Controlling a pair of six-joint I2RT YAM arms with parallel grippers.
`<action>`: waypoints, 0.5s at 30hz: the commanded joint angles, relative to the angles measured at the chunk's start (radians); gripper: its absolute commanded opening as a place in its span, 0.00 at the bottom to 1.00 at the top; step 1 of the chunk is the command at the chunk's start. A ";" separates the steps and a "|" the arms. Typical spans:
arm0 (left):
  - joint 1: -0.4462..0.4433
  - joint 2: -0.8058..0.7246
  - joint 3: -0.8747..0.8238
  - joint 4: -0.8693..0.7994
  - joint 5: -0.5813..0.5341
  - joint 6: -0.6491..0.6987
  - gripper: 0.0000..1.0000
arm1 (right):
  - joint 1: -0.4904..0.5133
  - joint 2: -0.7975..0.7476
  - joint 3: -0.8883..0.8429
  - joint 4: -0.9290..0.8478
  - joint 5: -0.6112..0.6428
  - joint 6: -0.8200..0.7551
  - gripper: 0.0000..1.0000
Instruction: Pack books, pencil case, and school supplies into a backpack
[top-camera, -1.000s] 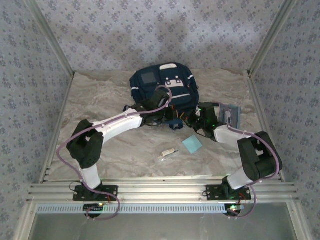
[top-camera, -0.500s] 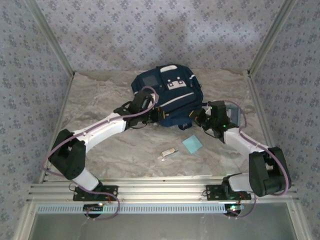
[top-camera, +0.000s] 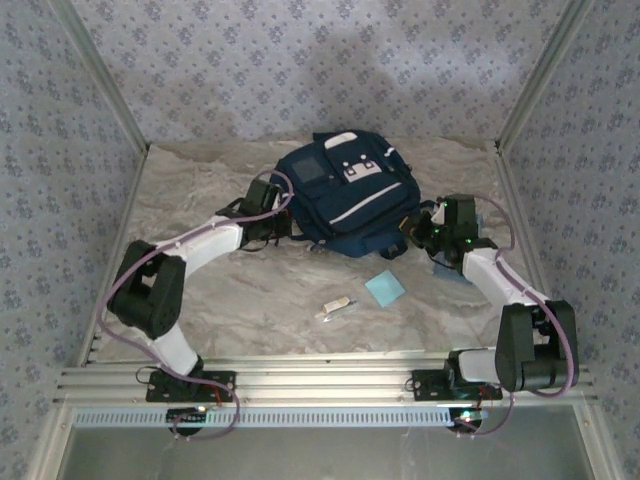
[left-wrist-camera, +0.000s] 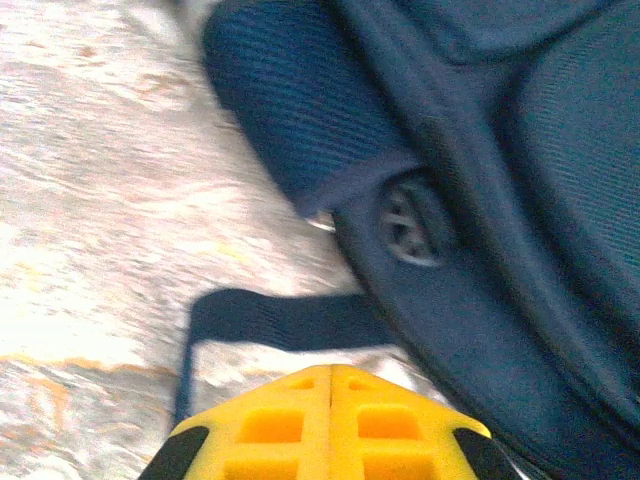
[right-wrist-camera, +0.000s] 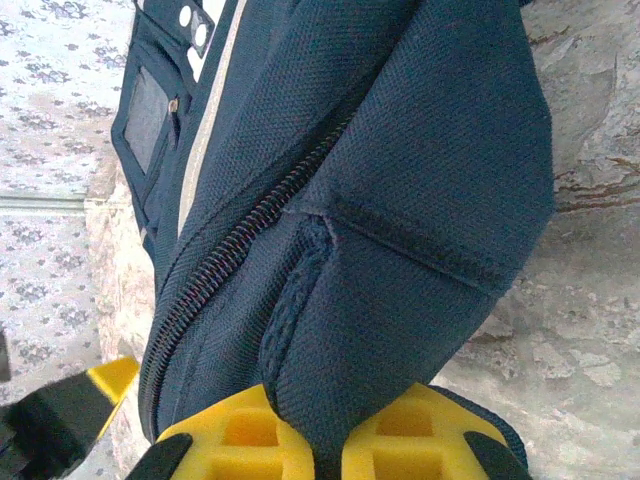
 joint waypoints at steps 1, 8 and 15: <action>0.033 0.060 0.027 0.069 -0.092 0.047 0.00 | -0.008 -0.016 0.044 -0.002 -0.047 -0.039 0.00; 0.055 0.158 0.146 0.066 -0.020 0.020 0.00 | -0.004 -0.032 0.017 -0.033 -0.065 -0.044 0.00; 0.002 0.050 0.064 0.058 0.064 -0.011 0.07 | -0.087 0.050 0.118 -0.132 -0.018 -0.168 0.16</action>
